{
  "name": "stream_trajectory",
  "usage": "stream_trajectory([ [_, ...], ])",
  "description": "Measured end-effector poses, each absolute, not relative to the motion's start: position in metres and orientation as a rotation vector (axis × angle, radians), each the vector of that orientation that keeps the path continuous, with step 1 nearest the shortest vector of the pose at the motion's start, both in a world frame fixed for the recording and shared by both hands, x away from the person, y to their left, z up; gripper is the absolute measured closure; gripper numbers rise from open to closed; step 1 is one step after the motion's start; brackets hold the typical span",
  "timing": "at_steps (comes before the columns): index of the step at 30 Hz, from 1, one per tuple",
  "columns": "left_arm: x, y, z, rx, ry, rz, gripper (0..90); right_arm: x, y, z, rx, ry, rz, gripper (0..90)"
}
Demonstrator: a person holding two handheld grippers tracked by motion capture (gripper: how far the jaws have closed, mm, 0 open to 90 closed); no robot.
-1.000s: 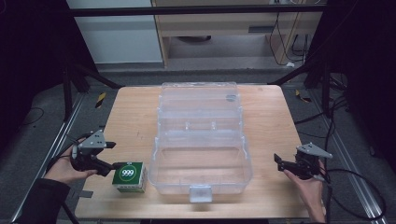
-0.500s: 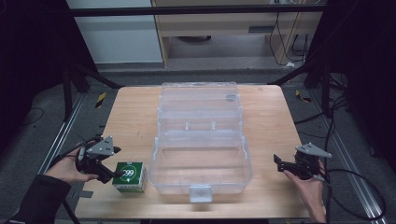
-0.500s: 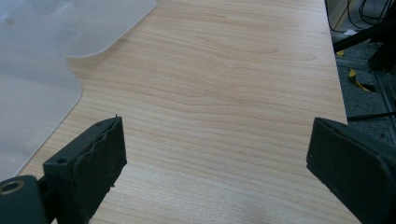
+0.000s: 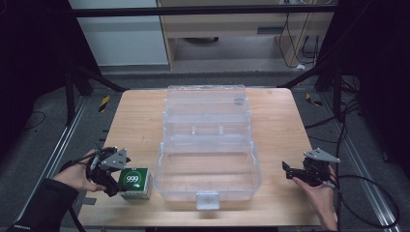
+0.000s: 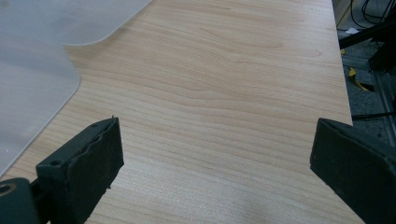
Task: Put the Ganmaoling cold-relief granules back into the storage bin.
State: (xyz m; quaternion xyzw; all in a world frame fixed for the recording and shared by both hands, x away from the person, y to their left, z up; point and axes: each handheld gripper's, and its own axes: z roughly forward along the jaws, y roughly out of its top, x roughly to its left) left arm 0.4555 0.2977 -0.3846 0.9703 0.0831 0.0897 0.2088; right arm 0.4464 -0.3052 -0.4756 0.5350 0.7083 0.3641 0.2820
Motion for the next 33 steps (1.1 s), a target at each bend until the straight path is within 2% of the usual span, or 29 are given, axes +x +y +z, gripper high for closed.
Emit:
stream_trajectory([
  [33, 0.466, 0.282, -0.413, 2.799, 0.111, 0.175, 8.2, 0.449, -0.303, -0.479, 1.438, 1.952, 0.938, 1.5],
])
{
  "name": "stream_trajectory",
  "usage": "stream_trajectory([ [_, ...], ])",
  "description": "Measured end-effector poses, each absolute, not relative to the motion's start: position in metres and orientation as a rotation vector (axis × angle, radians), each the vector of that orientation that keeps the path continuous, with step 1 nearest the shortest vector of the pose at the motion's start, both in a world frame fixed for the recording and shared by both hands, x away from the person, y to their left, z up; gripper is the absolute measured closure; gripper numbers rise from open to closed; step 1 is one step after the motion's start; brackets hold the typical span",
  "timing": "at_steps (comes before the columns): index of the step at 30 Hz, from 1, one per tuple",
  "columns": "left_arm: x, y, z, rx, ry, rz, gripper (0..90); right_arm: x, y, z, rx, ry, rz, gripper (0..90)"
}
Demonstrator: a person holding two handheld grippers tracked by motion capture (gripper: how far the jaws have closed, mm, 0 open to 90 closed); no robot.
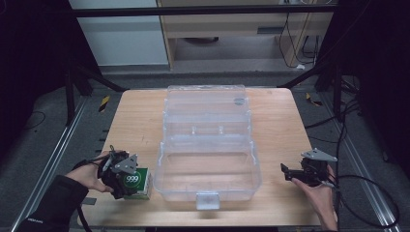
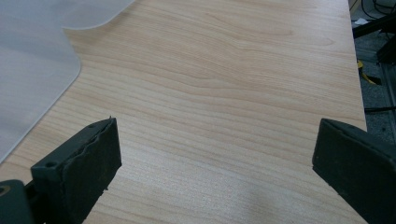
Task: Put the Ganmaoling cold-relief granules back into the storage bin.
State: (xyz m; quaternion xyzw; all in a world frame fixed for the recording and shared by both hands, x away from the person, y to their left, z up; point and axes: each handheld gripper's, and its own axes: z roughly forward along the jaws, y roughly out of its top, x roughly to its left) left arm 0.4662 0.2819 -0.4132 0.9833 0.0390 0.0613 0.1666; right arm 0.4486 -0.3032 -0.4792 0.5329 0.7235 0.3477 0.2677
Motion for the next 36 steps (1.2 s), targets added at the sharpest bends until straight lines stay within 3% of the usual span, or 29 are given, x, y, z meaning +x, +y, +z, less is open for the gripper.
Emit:
stream_trajectory([
  [31, 0.474, 0.283, -0.444, 2.750, 0.100, 0.096, 7.5, 0.451, -0.301, -0.483, 1.436, 1.998, 0.916, 1.5],
  [36, 0.474, 0.286, -0.444, 2.730, 0.109, 0.083, 11.1, 0.451, -0.302, -0.483, 1.435, 2.005, 0.916, 1.8],
])
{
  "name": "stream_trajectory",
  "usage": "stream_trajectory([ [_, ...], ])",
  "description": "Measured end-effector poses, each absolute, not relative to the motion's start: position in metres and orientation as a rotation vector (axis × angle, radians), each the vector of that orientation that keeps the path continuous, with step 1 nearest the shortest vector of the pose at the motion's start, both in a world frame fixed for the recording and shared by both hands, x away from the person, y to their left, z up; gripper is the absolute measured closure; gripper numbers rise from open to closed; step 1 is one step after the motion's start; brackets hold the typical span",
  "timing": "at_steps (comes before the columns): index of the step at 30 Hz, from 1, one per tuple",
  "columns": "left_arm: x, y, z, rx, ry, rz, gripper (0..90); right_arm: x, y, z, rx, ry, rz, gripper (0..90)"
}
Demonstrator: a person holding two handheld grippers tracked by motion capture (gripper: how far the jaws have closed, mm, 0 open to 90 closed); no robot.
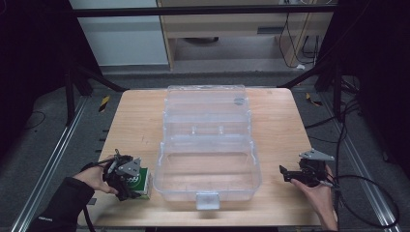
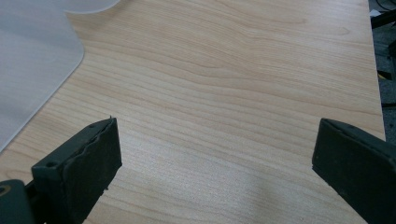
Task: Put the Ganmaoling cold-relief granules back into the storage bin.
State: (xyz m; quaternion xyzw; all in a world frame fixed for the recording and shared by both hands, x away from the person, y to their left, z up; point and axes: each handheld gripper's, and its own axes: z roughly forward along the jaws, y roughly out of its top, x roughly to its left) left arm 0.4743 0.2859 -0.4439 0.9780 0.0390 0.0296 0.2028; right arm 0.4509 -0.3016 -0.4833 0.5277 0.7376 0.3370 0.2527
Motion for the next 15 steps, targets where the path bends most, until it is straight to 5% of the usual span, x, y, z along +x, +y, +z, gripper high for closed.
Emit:
stream_trajectory([
  [15, 0.470, 0.288, -0.428, 2.677, 0.144, 0.048, 15.0, 0.451, -0.302, -0.483, 1.443, 2.009, 0.922, 2.0],
])
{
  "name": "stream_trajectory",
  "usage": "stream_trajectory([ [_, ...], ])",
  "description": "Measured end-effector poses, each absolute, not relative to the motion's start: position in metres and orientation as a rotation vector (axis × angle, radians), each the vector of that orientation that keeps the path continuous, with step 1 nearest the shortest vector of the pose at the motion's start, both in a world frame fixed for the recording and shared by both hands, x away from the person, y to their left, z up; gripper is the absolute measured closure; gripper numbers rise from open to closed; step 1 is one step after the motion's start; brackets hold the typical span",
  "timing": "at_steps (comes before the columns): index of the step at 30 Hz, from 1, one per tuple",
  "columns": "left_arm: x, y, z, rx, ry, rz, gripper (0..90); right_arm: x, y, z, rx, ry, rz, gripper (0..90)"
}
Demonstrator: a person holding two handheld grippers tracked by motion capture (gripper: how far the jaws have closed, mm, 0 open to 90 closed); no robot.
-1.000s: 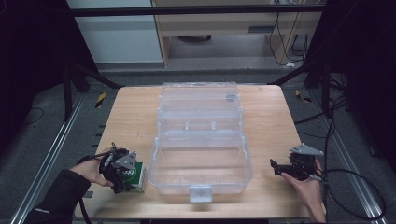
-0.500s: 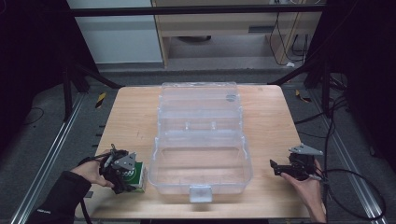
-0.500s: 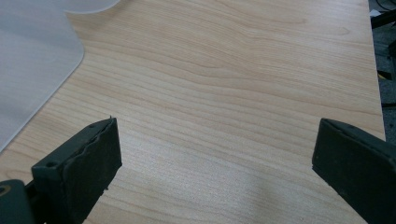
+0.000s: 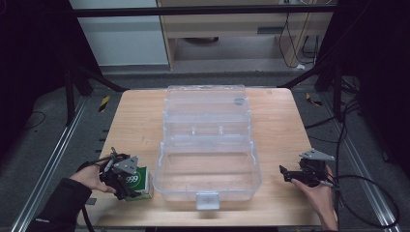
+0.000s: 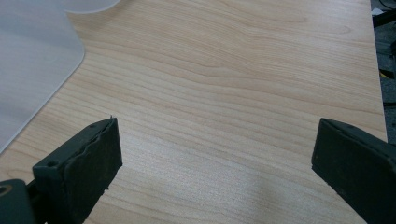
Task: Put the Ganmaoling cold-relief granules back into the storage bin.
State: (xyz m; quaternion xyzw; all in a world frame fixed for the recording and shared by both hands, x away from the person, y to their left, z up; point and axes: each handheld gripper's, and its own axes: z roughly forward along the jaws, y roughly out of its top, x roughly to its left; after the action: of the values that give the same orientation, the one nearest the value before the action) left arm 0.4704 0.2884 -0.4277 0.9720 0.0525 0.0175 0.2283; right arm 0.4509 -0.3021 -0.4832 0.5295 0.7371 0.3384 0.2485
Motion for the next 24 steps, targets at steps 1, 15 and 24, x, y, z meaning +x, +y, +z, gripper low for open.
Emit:
stream_trajectory([
  [1, 0.470, 0.288, -0.423, 2.680, 0.143, 0.056, 15.0, 0.451, -0.302, -0.483, 1.444, 2.009, 0.921, 2.1],
  [15, 0.458, 0.289, -0.370, 2.679, 0.108, 0.122, 14.9, 0.451, -0.303, -0.483, 1.441, 2.009, 0.923, 2.1],
  [24, 0.455, 0.283, -0.351, 2.674, 0.076, 0.138, 15.0, 0.450, -0.303, -0.483, 1.443, 2.009, 0.928, 2.1],
])
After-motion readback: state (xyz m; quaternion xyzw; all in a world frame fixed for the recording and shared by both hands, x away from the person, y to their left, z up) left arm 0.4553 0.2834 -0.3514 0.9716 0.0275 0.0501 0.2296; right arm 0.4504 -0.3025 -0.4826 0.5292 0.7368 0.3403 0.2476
